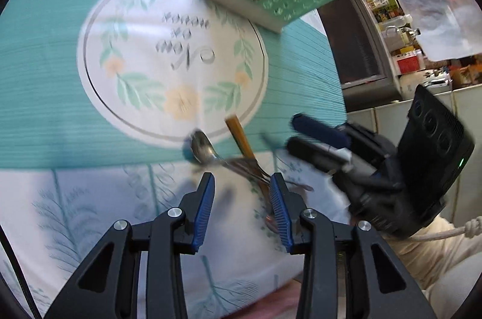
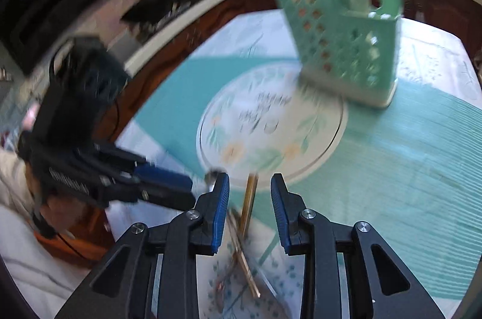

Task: Organize utensils
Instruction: 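Move the right tool down to the gold-handled fork and close on it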

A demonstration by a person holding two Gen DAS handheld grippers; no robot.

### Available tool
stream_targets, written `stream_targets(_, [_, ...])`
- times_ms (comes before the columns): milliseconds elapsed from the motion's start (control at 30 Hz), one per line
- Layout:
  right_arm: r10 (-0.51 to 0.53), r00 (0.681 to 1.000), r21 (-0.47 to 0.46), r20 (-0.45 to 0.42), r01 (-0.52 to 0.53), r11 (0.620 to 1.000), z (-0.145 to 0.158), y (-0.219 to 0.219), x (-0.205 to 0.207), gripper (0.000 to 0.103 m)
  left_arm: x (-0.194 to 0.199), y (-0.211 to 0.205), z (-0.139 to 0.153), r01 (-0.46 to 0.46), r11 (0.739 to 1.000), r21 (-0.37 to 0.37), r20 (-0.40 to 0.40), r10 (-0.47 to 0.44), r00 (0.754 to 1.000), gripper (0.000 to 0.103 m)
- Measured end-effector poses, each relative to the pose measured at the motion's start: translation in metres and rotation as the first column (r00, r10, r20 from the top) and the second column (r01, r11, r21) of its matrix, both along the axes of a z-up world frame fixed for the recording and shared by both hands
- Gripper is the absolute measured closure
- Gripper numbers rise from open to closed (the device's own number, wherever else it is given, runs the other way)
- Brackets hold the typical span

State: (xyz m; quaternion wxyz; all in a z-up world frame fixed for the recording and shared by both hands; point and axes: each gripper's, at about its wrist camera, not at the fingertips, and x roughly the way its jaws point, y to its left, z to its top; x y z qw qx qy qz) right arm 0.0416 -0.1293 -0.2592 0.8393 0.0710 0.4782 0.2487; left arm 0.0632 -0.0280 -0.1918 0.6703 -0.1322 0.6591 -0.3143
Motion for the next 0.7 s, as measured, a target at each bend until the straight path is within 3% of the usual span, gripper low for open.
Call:
stream_targets(167, [0.119, 0.993, -0.079, 0.023, -0.117, 0.99, -0.003, 0.028, -0.011, 0.074, -0.006, -0.004, -0.01, -0.006, 1.0, -0.019, -0.033, 0.005, 0.999, 0.074])
stream_targets(400, [0.243, 0.969, -0.209, 0.049, -0.228, 0.951, -0.004, 0.056, -0.005, 0.078, -0.005, 0.008, -0.014, -0.049, 0.999, -0.009, -0.041, 0.049, 0.998, 0.074])
stream_targets(600, [0.339, 0.94, -0.332, 0.037, -0.309, 0.891, -0.007, 0.076, -0.004, 0.082, -0.002, 0.02, -0.013, -0.073, 0.997, -0.002, -0.04, 0.073, 0.996, 0.074])
stream_targets(700, [0.388, 0.922, -0.407, 0.011, -0.35, 0.844, -0.014, 0.088, -0.004, 0.086, -0.002, 0.024, -0.012, -0.084, 0.996, -0.008, -0.041, 0.084, 0.996, 0.074])
